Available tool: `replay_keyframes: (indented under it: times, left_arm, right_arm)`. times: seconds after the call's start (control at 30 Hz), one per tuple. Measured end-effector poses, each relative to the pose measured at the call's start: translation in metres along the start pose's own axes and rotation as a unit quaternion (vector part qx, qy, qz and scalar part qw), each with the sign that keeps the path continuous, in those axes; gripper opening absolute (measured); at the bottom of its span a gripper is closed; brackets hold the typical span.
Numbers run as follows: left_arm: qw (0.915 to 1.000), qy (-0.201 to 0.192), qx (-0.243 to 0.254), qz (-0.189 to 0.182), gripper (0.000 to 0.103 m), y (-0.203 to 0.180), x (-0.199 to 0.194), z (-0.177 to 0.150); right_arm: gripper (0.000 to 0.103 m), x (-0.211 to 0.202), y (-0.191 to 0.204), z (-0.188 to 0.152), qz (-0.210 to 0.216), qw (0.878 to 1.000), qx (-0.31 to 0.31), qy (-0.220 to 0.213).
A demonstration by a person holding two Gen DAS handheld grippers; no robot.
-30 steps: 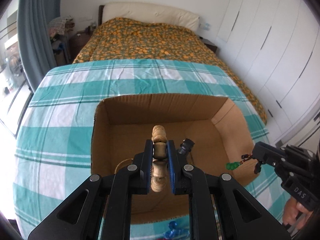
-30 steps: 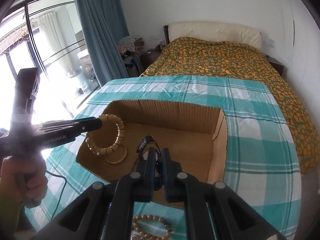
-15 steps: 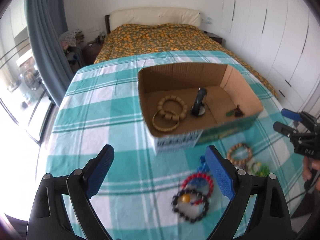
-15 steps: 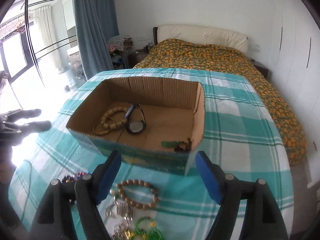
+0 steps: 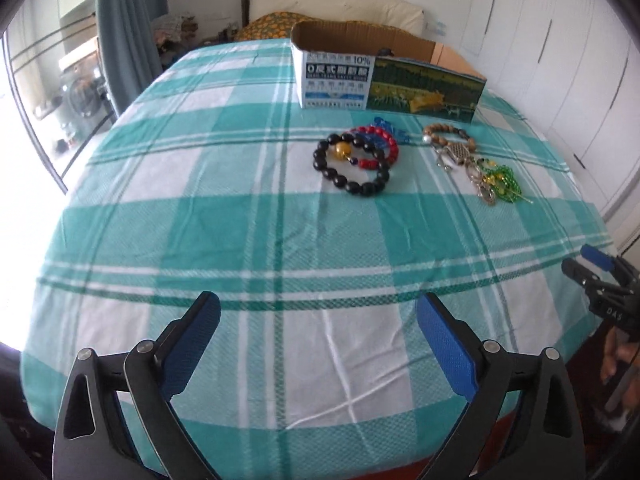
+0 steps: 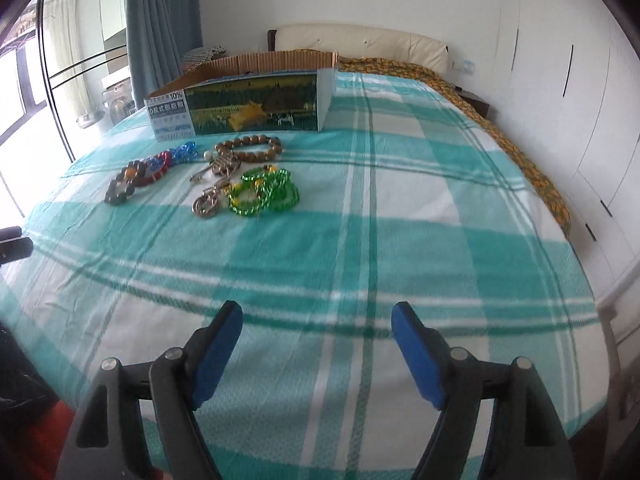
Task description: Organize jewelry
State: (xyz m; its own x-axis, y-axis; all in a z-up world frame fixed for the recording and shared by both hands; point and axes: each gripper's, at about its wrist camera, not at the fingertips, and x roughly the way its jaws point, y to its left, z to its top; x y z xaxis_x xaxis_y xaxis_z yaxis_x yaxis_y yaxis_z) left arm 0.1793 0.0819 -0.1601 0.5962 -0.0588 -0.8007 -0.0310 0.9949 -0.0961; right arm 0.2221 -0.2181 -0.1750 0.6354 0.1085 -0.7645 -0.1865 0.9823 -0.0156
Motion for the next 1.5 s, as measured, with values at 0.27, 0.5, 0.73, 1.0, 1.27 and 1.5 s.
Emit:
replay_keyframes:
  times: [0.27,0.5,0.73,1.0,1.27,1.5]
  left_arm:
    - [0.9998,-0.013,0.011,0.002,0.097,-0.021,0.028,-0.009]
    - [0.9993,-0.013,0.020,0.028,0.101,-0.030,0.033,-0.010]
    - [0.9991,-0.018,0.016,0.035,0.103,-0.031,0.035,-0.011]
    - [0.9988,-0.028,0.018,0.036,0.102,-0.032,0.035,-0.014]
    - [0.9988,-0.030,0.018,0.036,0.102,-0.033,0.035,-0.014]
    - [0.9987,-0.031,0.018,0.036,0.102,-0.033,0.035,-0.014]
  right_arm:
    - [0.079,0.000,0.008,-0.014,-0.013,1.000,-0.008,-0.021]
    - [0.082,0.002,0.008,-0.015,-0.014,0.999,-0.003,-0.032]
    - [0.085,0.002,0.009,-0.018,-0.016,0.999,-0.004,-0.048]
    - [0.086,0.002,0.009,-0.021,-0.017,0.998,-0.002,-0.057]
    - [0.086,0.002,0.009,-0.019,-0.017,0.998,-0.002,-0.055]
    - [0.086,0.002,0.010,-0.018,-0.016,0.999,-0.002,-0.047]
